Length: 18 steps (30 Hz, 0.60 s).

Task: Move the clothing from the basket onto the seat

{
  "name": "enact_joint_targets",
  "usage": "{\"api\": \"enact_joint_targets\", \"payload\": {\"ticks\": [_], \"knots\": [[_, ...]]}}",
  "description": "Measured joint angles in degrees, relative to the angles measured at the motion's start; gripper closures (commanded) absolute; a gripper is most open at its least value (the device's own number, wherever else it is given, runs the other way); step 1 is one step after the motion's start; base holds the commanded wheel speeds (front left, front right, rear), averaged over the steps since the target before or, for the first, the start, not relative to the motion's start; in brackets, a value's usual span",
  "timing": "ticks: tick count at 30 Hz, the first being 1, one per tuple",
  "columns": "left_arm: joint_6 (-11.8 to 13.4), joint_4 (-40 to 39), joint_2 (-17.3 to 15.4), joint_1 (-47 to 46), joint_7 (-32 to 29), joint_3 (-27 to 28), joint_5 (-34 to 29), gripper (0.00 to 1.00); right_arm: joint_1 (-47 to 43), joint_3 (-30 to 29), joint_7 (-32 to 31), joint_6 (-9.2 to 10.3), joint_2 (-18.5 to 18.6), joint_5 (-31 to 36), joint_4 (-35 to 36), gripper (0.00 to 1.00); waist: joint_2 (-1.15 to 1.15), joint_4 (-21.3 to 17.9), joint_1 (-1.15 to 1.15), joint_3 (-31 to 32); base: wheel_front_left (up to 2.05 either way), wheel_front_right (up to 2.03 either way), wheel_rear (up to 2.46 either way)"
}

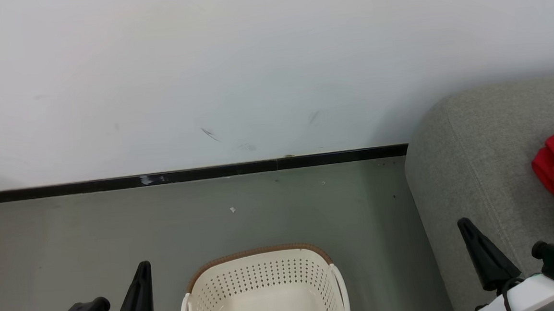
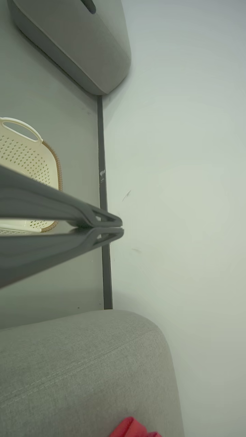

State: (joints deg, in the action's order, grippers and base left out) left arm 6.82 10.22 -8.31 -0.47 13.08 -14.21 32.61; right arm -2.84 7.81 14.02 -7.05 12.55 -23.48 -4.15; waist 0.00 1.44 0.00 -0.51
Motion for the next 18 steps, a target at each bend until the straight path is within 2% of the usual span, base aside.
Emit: {"api": "enact_joint_targets", "payload": {"ticks": [10,18], "knots": [[-0.9,-0.1,0.8,0.0,-2.0,1.9,6.9,1.00,-0.3,-1.5,-1.7,0.00,-1.2,-8.9,-0.2,1.00,0.00,-0.2,0.03,0.1,0.00,0.00,0.00],[-2.0,-0.1,1.3,0.0,-3.7,3.4,12.0,1.00,-0.2,-2.3,-3.4,0.00,-1.6,-15.0,-0.7,1.00,0.00,-0.3,0.31,0.3,0.00,0.00,0.00]]}}
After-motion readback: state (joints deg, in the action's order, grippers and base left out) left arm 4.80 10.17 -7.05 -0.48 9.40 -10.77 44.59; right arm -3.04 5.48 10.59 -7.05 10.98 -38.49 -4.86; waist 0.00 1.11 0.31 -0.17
